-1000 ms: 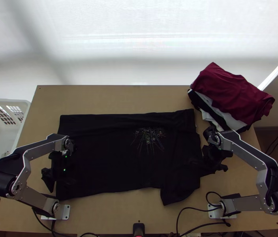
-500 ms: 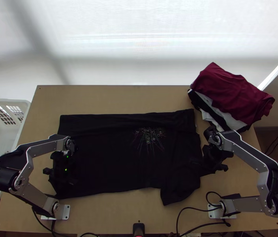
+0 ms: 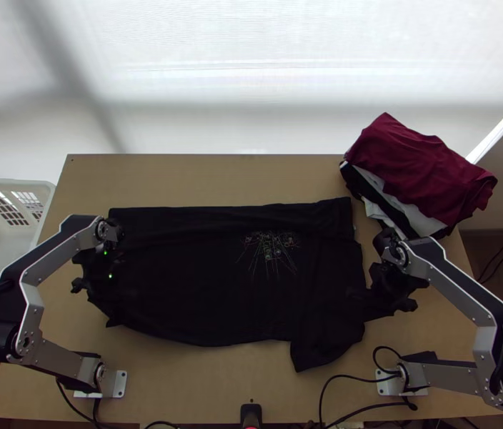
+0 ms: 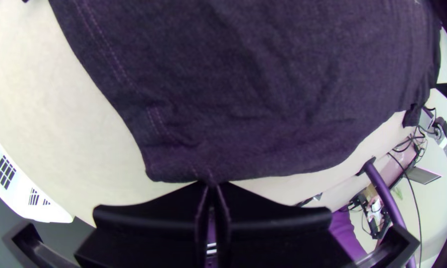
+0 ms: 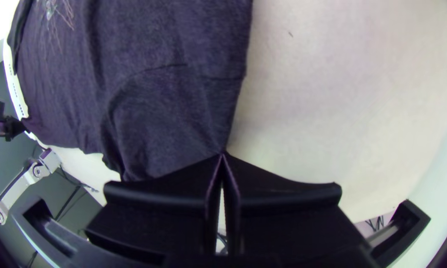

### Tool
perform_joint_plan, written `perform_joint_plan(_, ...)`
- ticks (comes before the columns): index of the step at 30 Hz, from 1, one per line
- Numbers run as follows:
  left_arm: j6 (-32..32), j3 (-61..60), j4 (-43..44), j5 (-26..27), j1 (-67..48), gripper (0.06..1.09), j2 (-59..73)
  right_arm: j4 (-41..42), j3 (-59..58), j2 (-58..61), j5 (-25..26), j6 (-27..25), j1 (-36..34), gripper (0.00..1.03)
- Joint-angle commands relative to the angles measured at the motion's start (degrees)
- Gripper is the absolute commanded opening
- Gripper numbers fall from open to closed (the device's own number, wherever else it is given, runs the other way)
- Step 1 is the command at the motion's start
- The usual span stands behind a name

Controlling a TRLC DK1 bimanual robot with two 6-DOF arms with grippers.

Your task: Fold the t-shirt

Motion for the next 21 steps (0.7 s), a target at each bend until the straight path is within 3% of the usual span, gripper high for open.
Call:
perform_joint_plan(1, -0.6, 2.5, -1.9, 1.2, 0.4, 0.1, -1.5, -4.1, 3.5, -0.9, -0.3, -4.7, -3.6, 0.03)
perform_joint_plan(10, -0.8, 2.9, -2.4, 3.1, 0.7, 0.1, -3.6, -8.4, 9.0, -4.6, 2.2, -13.9, -14.9, 0.03)
perform_joint_plan(21, -2.2, 9.3, -1.8, 6.0, 4.5, 0.1, -4.6, -9.6, 12.6, -5.2, 2.1, -13.6, -14.0, 0.03)
